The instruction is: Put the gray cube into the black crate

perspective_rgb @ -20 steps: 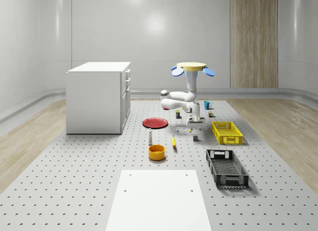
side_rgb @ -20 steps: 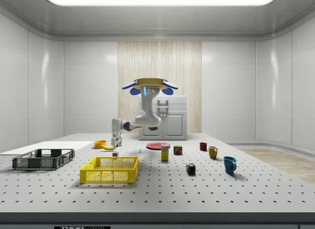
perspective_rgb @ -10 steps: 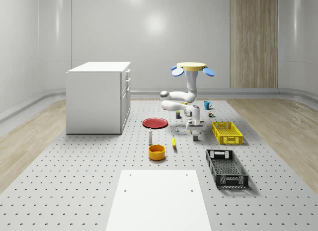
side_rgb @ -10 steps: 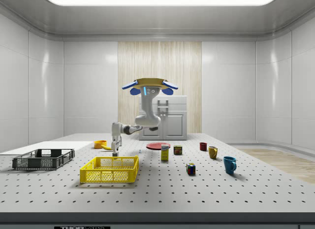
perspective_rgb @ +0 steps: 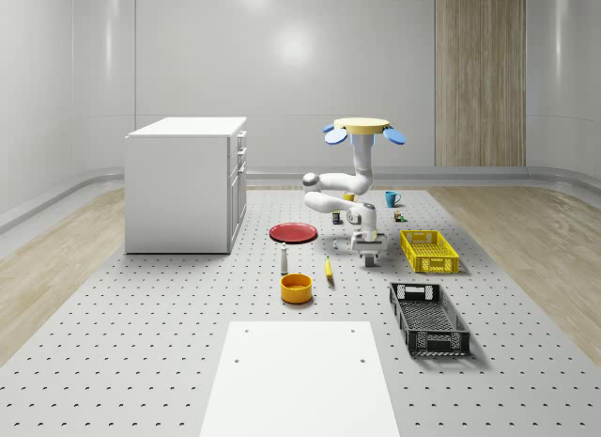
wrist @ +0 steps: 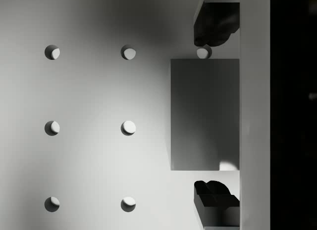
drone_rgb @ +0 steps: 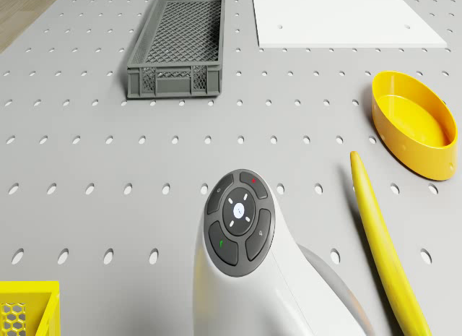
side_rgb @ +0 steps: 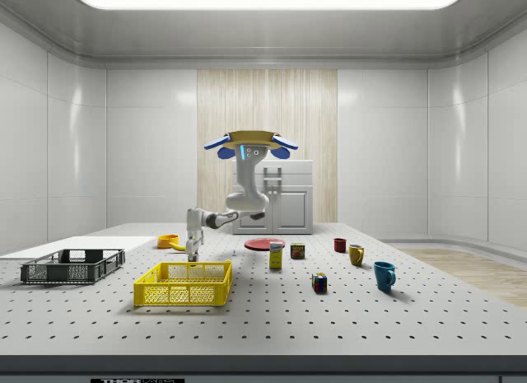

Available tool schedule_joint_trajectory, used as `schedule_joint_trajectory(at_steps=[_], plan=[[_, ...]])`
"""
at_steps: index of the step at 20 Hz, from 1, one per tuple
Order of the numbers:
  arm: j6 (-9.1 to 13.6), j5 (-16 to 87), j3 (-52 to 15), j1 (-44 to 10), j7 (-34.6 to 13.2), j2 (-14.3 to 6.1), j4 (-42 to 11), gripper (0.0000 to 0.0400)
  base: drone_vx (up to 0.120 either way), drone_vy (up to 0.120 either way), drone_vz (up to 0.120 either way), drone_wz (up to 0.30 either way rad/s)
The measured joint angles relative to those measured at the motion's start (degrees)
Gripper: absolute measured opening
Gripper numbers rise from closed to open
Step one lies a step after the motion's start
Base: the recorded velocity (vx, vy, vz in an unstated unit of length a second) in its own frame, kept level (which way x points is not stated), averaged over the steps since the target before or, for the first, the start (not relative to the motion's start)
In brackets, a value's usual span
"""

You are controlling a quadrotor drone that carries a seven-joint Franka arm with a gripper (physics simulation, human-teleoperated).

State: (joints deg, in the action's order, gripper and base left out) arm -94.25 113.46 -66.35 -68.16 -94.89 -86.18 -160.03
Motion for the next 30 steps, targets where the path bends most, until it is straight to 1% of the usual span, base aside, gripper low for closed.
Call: schedule_joint_trajectory(at_steps=[6, 7, 9, 11, 14, 20, 24, 26, 30], plan=[[-0.34, 0.94, 0.94, -0.53, 0.14, 0.34, 0.88, 0.04, 0.0, 0.0, 0.0, 0.0], [-0.36, 1.03, 1.02, -0.56, 0.16, 0.38, 0.95, 0.0367, 0.0, 0.0, 0.0, 0.0], [-0.36, 1.16, 1.15, -0.6, 0.19, 0.46, 1.05, 0.0321, 0.0, 0.0, 0.0, 0.0], [-0.35, 1.25, 1.23, -0.62, 0.21, 0.52, 1.11, 0.0293, 0.0, 0.0, 0.0, 0.0], [-0.3, 1.34, 1.3, -0.62, 0.25, 0.62, 1.16, 0.027, 0.0, 0.0, 0.0, 0.0], [-0.17, 1.44, 1.34, -0.56, 0.3, 0.78, 1.18, 0.0255, 0.0, 0.0, 0.0, 0.0], [0.59, 0.07, -0.16, -0.2, 0.31, 0.8, 0.55, 0.0252, 0.0, 0.0, 0.0, 0.0], [1.18, -1.13, -1.45, 0.06, 0.29, 0.78, 0.05, 0.0251, 0.02, 0.0, 0.12, 0.0], [1.99, -2.99, -3.43, 0.38, 0.23, 0.73, -0.62, 0.025, 0.12, 0.11, 0.12, 0.0]])
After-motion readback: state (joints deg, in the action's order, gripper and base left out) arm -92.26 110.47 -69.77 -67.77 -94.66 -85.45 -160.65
